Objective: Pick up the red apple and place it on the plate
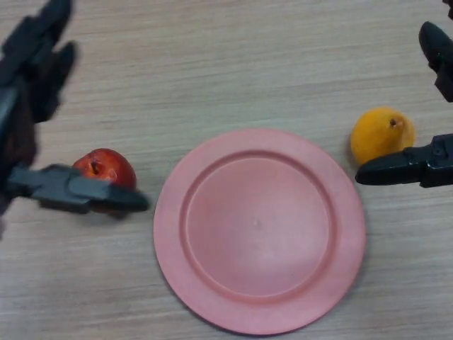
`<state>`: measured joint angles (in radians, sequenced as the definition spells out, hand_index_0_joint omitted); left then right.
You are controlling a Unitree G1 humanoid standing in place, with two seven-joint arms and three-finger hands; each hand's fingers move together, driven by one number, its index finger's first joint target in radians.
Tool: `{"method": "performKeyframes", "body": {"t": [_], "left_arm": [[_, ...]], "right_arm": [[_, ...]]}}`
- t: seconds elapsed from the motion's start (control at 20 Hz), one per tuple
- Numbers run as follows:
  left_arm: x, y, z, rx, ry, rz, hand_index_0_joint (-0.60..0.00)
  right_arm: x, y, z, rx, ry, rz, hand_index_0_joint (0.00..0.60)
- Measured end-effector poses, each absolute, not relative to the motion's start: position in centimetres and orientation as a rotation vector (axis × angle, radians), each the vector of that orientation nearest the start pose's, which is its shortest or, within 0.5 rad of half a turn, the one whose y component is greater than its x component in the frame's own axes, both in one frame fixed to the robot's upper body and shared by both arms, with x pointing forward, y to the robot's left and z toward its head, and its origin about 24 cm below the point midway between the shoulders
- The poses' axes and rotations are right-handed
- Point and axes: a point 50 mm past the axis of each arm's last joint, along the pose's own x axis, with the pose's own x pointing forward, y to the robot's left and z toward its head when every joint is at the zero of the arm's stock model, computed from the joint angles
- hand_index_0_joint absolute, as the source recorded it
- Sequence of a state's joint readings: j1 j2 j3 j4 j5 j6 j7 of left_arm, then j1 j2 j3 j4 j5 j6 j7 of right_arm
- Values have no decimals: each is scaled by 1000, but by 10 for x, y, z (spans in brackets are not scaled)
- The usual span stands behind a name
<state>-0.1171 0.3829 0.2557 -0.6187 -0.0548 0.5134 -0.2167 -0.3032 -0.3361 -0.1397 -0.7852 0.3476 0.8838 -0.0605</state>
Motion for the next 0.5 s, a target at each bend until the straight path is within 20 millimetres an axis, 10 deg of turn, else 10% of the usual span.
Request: {"method": "performKeyframes", "body": {"t": [0.5], "left_arm": [[277, 268, 99, 339, -111, 39, 0]], "right_arm": [[241, -153, 214, -16, -218, 157, 0]]}}
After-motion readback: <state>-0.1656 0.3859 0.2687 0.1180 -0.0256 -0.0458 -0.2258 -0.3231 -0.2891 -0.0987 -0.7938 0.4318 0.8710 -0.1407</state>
